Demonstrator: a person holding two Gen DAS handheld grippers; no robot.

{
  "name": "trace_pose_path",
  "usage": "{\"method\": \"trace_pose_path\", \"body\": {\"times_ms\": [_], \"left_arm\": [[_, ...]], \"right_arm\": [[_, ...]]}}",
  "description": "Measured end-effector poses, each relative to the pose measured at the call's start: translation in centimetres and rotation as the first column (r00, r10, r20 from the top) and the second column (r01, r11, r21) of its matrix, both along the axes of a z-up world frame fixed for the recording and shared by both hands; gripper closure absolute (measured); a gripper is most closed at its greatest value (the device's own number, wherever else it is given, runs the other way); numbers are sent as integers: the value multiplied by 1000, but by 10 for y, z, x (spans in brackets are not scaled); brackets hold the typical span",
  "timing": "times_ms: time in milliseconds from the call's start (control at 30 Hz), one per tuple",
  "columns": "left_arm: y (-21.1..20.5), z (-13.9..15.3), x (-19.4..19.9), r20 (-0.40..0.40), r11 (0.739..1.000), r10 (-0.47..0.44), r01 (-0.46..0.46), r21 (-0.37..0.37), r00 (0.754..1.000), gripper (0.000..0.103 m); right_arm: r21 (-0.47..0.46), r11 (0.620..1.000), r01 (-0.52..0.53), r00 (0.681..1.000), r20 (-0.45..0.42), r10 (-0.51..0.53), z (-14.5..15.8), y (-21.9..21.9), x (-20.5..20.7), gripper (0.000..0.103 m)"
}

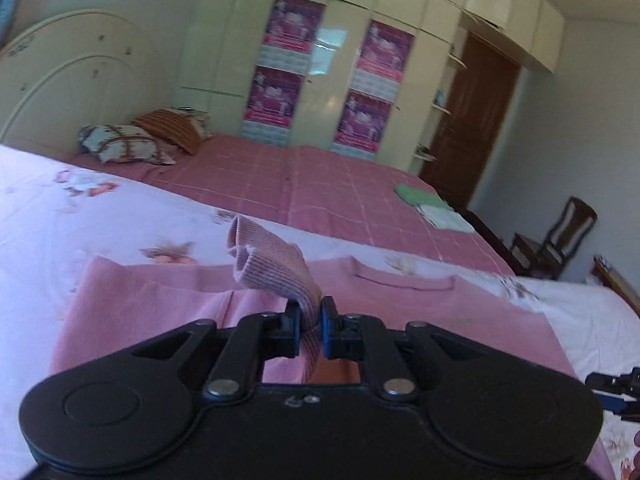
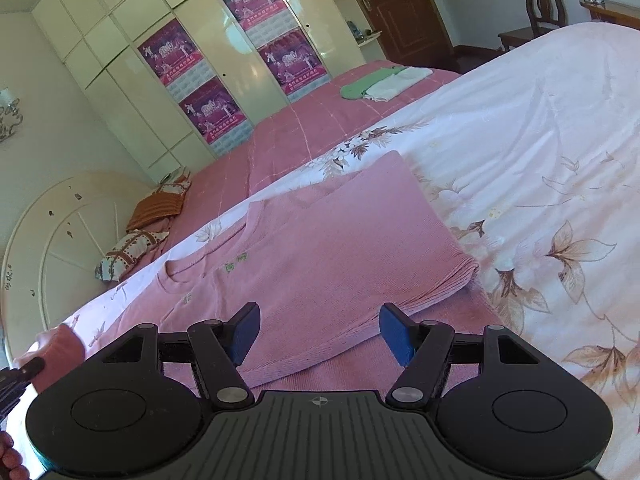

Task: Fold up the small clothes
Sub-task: 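Grasp the other sleeve cuff with the left tool and fold it across the body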

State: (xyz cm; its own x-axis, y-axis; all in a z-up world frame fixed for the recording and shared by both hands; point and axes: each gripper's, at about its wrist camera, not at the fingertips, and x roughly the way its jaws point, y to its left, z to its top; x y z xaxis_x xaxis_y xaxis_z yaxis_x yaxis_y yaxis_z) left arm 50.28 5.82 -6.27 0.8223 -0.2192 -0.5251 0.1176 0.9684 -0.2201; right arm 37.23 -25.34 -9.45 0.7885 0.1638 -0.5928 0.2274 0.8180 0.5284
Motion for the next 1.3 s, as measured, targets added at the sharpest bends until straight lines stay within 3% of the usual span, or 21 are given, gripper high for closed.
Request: {"method": "trace_pose_path", "body": {"times_ms": [167,233,300,333,467,567,667,800,833,867,900,1033,1067,1100,1200,1300], "left_arm": [[-92,-43,5,-129,985,-152,161,60,980,93],[-117,-65,4,-192,968,-193,219,122,962,78],[-129,-69,-10,-152,958,-214,237,158,965,49],[-129,-65,-20,-115,959,-225,241,151,968,46],[-80,-48,-59,-38,985,-131,135,107,991,48],[-26,-41,-88,10,983,17,-19,183,1000,49],[27,-48,-105,-16,957,128,-119,263,992,48],[70,-59,-97,-81,951,181,-154,269,980,49],[76,-61,-94,-93,952,178,-148,267,980,49],[79,-64,-90,-98,956,169,-139,258,981,48],[80,-65,-86,-100,959,164,-135,248,981,48],[86,-74,-76,-96,966,157,-132,223,983,48],[87,-74,-74,-96,967,155,-131,220,983,48],[88,-75,-75,-93,967,156,-133,216,983,48],[93,-74,-73,-88,971,157,-137,198,984,55],[98,-74,-74,-85,974,149,-132,184,985,58]], "right_arm": [[35,999,-6,1000,9,6,2,-29,-9,37],[58,998,-10,1000,6,10,1,-37,-11,37],[91,996,-14,1000,1,14,-1,-43,-11,36],[104,994,-16,1000,-1,16,-2,-44,-11,36],[191,979,-76,997,22,73,-6,-33,-6,37],[264,952,-156,988,43,150,-11,-6,7,37],[283,932,-226,974,50,221,-17,28,26,37],[283,923,-262,963,10,271,-32,65,55,38],[292,921,-259,962,-6,273,-37,70,62,44],[303,917,-258,960,-23,278,-41,75,68,59],[304,919,-251,960,-40,276,-45,79,74,65],[244,935,-259,957,-69,283,-44,95,88,69],[217,939,-268,955,-69,289,-42,99,89,77],[171,942,-287,951,-69,303,-38,105,90,98],[36,941,-337,941,-3,337,-14,117,84,98],[-41,953,-300,947,104,303,20,105,70,98]]}}
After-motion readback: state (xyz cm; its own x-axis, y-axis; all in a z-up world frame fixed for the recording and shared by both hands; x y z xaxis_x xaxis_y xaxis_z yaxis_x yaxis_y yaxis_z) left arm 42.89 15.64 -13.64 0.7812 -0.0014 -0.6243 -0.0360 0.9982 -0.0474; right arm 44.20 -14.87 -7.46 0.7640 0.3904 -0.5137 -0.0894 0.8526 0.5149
